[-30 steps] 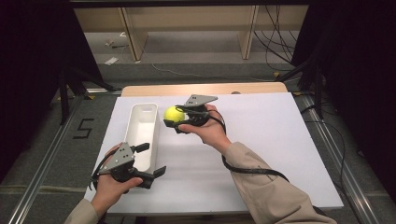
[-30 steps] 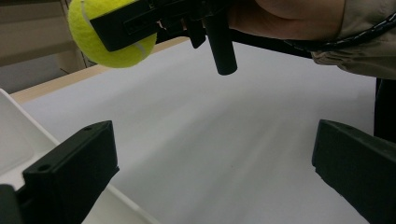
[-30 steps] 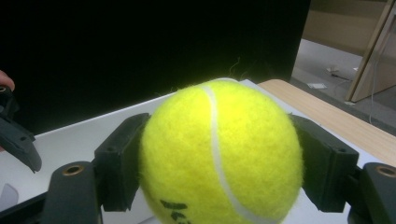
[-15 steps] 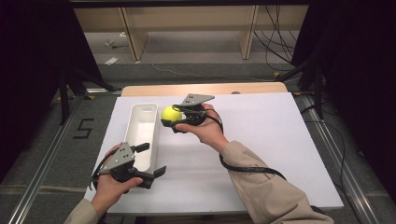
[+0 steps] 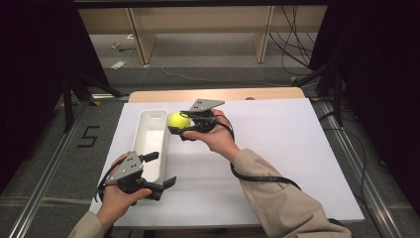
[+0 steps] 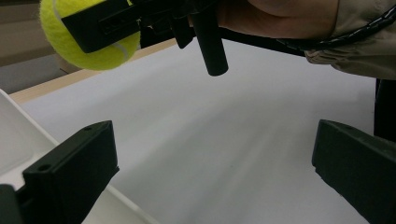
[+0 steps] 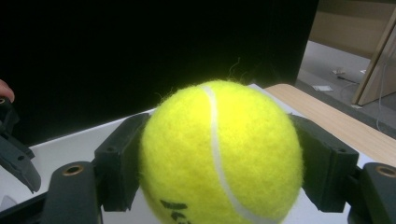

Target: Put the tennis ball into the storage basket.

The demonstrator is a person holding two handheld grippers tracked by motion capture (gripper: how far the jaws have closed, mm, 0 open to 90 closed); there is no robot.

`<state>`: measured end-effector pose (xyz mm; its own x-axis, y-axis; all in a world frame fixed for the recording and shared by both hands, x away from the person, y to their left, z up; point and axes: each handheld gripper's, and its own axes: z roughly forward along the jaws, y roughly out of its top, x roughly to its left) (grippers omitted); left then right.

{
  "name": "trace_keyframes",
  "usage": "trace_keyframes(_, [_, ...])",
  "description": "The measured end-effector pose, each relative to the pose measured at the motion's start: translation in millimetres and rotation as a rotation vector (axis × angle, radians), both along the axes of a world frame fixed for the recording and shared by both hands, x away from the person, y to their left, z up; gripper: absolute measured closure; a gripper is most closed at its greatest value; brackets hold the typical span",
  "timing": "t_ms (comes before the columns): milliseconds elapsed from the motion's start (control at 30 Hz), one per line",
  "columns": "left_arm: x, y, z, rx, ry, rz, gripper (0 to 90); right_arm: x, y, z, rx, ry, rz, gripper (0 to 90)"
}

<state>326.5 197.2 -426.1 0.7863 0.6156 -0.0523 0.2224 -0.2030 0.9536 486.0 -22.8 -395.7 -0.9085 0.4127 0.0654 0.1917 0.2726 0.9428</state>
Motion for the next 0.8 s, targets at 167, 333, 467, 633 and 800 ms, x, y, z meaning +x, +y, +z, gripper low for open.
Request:
trace_keyframes(167, [-0.2,0.0,0.1,0.001,0.0,0.0,0.0,0.7,2.7,0.3,0.001,0.002,0.002,26.6])
trace_keyframes(333, [0.0,0.0,0.1,-0.001,0.001,0.0,0.0,1.1,4.9,1.6,0.0,0.0,0.005,26.6])
trace_keyframes(467, [-0.1,-0.2,0.1,0.0,0.0,-0.001,0.0,1.4,6.2,2.4,0.0,-0.001,0.005,26.6])
trace_keyframes(633, [0.0,-0.2,0.0,-0.002,-0.001,-0.001,0.0,2.3,8.6,2.7,-0.001,-0.003,0.007,26.6])
trace_keyframes(800, [-0.1,0.0,0.2,-0.001,0.0,-0.001,0.0,3.1,10.8,2.5,0.0,-0.002,0.009,26.6])
